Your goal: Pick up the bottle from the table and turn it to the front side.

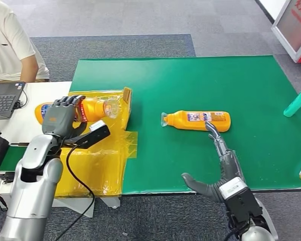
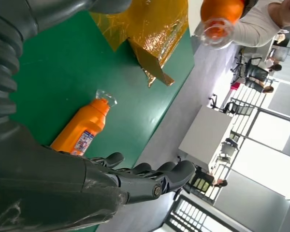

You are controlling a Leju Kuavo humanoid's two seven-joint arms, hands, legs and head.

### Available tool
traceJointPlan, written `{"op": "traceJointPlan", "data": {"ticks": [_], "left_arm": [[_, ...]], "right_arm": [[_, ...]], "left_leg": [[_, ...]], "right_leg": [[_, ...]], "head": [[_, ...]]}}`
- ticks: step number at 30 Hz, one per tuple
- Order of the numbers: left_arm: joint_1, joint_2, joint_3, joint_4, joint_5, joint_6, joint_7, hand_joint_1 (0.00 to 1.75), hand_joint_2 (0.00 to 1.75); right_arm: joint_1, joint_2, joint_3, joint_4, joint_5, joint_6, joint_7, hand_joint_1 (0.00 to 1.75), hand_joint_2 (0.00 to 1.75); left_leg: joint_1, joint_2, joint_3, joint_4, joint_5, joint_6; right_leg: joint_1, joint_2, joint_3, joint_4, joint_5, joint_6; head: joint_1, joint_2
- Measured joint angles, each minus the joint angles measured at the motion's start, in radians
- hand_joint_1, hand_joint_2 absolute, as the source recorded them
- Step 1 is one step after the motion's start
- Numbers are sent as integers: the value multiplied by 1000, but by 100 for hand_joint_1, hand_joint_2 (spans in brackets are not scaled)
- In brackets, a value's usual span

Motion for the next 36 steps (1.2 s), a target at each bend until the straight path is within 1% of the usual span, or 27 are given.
{"op": "traceJointPlan", "data": {"ticks": [6,10,17,23,30,36], "left_arm": [[-53,4,-70,111,-63,4,-10,175,175],[-71,3,-112,176,-70,1,-19,175,175],[-88,5,-179,297,-58,-32,-41,175,175],[-89,9,-207,371,-48,-35,-44,175,175],[-110,9,-234,471,-68,-36,-20,175,175],[-123,8,-242,508,-70,-35,-15,175,175]], "right_arm": [[-11,0,7,0,-9,-2,-11,0,175],[-12,-1,10,0,-11,-6,-15,0,175],[-11,-1,9,-1,-24,-10,-25,0,175],[-12,-1,8,-1,-35,-9,-34,0,175],[-33,-1,3,-1,-60,-1,-41,0,175],[-35,-1,3,-1,-61,1,-41,0,175]], "left_leg": [[0,0,0,0,0,0],[0,0,-1,0,0,0],[0,0,-1,0,0,0],[0,0,-1,0,0,0],[0,0,-1,0,0,0],[0,0,-1,0,0,0]], "right_leg": [[0,0,0,0,0,0],[0,0,-1,0,0,0],[0,0,-1,0,0,0],[0,0,-1,0,0,0],[0,0,-1,0,0,0],[0,0,-1,0,0,0]], "head": [[0,0],[0,0],[0,0],[0,0],[0,0],[0,0]]}}
